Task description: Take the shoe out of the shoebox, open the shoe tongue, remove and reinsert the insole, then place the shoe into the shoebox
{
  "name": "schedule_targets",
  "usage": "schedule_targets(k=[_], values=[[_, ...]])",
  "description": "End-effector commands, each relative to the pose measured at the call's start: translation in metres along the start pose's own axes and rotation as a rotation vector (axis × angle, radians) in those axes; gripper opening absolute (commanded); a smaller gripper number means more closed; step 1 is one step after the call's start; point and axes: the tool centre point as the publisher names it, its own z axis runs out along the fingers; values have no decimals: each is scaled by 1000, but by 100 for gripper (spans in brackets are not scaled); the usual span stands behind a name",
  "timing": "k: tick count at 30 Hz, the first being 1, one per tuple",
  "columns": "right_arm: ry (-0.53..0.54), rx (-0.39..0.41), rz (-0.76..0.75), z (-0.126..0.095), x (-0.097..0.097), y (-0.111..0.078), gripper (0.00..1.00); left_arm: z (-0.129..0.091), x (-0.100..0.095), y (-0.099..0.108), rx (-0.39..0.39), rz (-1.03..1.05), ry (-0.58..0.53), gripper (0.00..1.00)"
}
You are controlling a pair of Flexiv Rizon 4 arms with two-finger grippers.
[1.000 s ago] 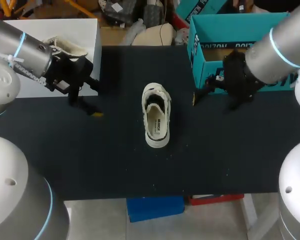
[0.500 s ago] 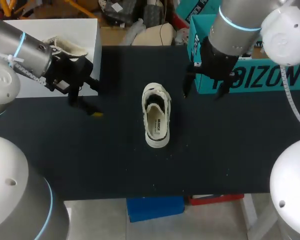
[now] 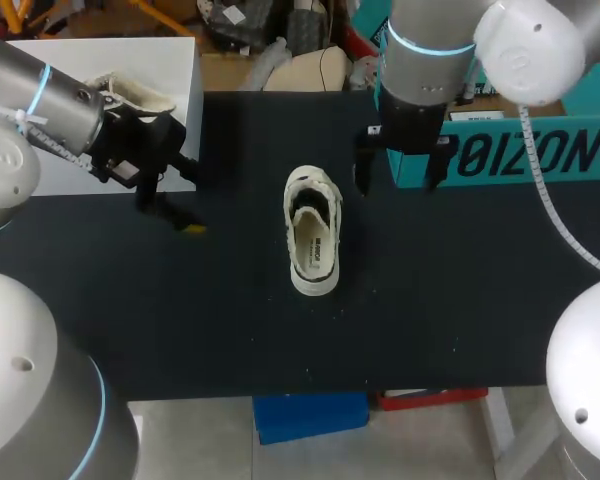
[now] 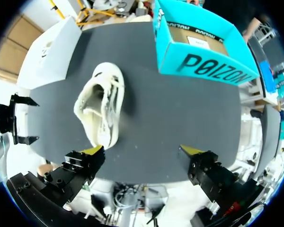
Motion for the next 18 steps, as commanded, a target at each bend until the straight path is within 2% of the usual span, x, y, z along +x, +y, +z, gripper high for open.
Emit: schedule_targets(k=[1,2,3,4,5,8,12,13,15,17,18], values=[[-74,26,-5,16,16,13,90,1,1,1,0,1,-4,100],[-71,23,-22,17,19,14,70,1,1,1,0,1,-4,100],[-70,20,-39,19,22,16,67,1,1,1,0,1,-4,100],[-79,27,-62,21,25,18,80,1,1,1,0,1,-4,100],[-82,31,-81,23,27,20,79,1,1,1,0,1,-4,100],[-83,38,-94,27,32,26,65,1,1,1,0,1,-4,100],[-87,51,-120,34,41,34,85,1,1,1,0,1,-4,100],[-85,51,-125,36,42,36,86,1,1,1,0,1,-4,100],[-83,56,-132,41,47,39,84,1,1,1,0,1,-4,100],[-78,63,-142,47,51,41,64,1,1,1,0,1,-4,100],[-74,66,-151,51,54,42,65,1,1,1,0,1,-4,100]])
